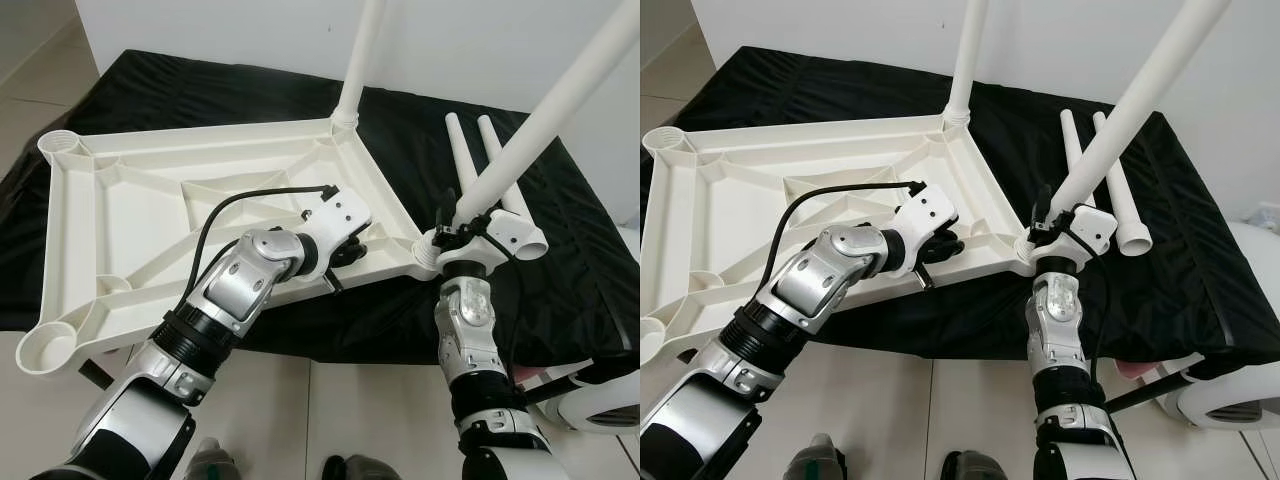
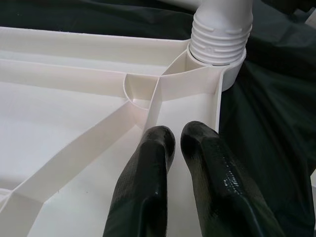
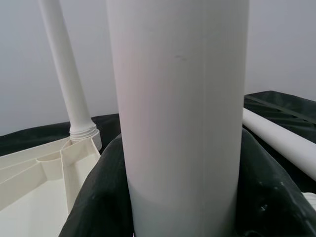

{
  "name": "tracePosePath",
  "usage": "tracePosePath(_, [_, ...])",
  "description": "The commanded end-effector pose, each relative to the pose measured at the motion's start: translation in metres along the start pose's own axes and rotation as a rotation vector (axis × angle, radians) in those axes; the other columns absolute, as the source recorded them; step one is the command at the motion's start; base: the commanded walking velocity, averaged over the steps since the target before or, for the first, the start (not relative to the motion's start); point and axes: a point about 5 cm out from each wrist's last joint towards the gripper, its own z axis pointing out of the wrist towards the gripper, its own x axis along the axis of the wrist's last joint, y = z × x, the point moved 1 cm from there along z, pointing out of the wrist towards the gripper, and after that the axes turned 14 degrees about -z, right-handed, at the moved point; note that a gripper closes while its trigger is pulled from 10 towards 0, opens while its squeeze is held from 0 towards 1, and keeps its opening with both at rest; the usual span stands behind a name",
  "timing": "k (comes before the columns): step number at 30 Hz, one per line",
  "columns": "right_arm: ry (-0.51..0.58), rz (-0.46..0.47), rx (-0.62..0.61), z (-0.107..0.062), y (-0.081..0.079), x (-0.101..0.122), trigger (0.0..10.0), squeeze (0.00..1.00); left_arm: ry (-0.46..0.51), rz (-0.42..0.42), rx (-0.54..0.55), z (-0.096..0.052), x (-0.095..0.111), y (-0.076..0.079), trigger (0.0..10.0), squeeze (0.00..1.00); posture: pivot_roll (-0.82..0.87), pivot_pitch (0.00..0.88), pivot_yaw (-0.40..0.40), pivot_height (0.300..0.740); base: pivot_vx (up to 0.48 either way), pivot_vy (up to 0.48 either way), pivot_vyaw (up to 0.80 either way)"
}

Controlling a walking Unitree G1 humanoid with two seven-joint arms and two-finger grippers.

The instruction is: Building children table

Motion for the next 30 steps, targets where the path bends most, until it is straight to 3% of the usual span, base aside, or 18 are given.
tracePosePath(1, [-0.33,-0.047,-0.06,-0.032,0.022,-0.061,10.0,0.0,0.004,0.015,-0.037,0.001,0.002,0.005,10.0,0.0,0.06,0.071,-0.077,0.74,0.0,0.0,0.0])
tracePosePath(14, [-0.278,-0.054,0.028,-0.028,0.009,-0.054,10.0,0.0,0.007,0.018,-0.037,0.001,0.002,0.006,10.0,0.0,0.06,0.066,-0.079,0.74,0.0,0.0,0.0])
tracePosePath(20, [-0.144,-0.02,0.102,-0.012,-0.007,-0.025,10.0,0.0,0.007,0.019,-0.038,0.001,0.001,0.006,10.0,0.0,0.06,0.061,-0.079,0.74,0.0,0.0,0.0])
tracePosePath(25, [-0.052,0.013,0.105,0.004,-0.01,0.002,10.0,0.0,0.008,0.019,-0.041,0.001,0.001,0.007,10.0,0.0,0.06,0.058,-0.081,0.74,0.0,0.0,0.0])
tracePosePath(30, [-0.03,0.024,0.106,0.01,-0.01,0.009,10.0,0.0,0.01,0.02,-0.043,0.002,0.001,0.008,10.0,0.0,0.06,0.055,-0.083,0.74,0.0,0.0,0.0])
